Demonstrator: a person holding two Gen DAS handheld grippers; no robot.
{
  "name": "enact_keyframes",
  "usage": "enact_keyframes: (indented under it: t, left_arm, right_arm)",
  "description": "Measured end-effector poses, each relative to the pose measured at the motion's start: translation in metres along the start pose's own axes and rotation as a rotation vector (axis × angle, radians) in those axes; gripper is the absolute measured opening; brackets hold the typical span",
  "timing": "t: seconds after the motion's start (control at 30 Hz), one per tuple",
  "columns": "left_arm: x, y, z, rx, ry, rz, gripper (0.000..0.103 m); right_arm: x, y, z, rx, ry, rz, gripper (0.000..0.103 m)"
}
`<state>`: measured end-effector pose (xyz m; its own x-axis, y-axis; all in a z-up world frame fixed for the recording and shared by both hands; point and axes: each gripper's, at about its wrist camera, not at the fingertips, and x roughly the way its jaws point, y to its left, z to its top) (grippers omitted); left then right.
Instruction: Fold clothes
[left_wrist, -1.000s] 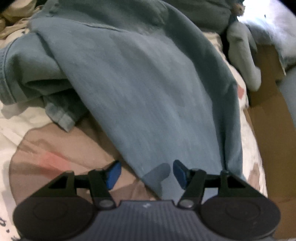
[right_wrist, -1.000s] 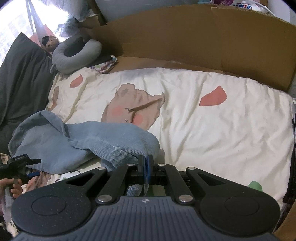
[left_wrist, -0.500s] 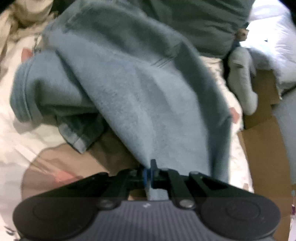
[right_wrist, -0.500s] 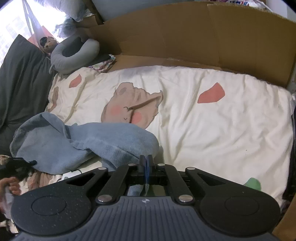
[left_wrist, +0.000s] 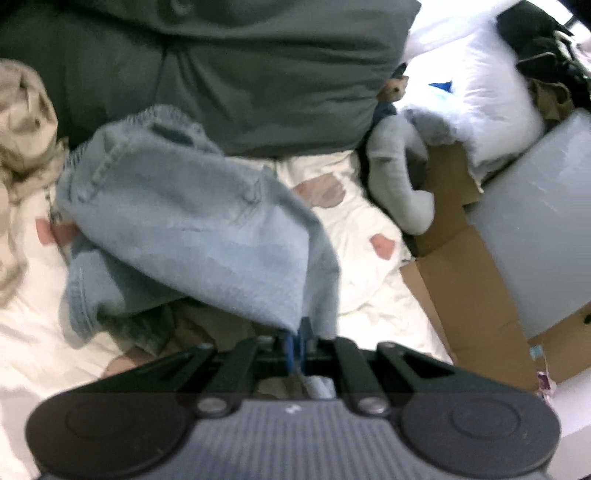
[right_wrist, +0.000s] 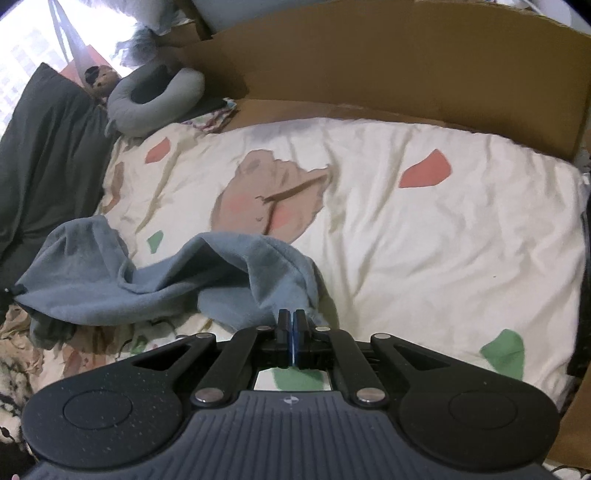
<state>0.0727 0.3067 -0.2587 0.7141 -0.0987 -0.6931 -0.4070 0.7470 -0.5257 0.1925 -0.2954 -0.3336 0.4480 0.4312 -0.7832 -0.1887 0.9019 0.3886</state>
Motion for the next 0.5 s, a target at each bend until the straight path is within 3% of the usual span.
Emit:
enact_keyframes:
  t: [0.13,0.2,0.27,0.5]
  left_arm:
    - [-0.021,-0.009,0.006,0.035,0.003,-0.014,0.003]
    - [-0.031,-0.013,0.008,0.050,0.005,-0.023,0.003]
    - [-0.038,-0.018,0.011,0.065,0.007,-0.025,0.003]
    - [-0.043,-0.022,0.016,0.075,0.019,-0.002,0.003]
  right_arm:
    - [0.008,0.004,-0.005,-0.022,0.020,-0.020,0.004]
    - [0.013,0.001,-0.010,-0.022,0.031,-0.044,0.014]
    - [0.018,-0.004,-0.017,-0.009,0.034,-0.053,0.046]
    - [0.044,-0.013,-0.036,0.017,0.049,-0.017,0.047]
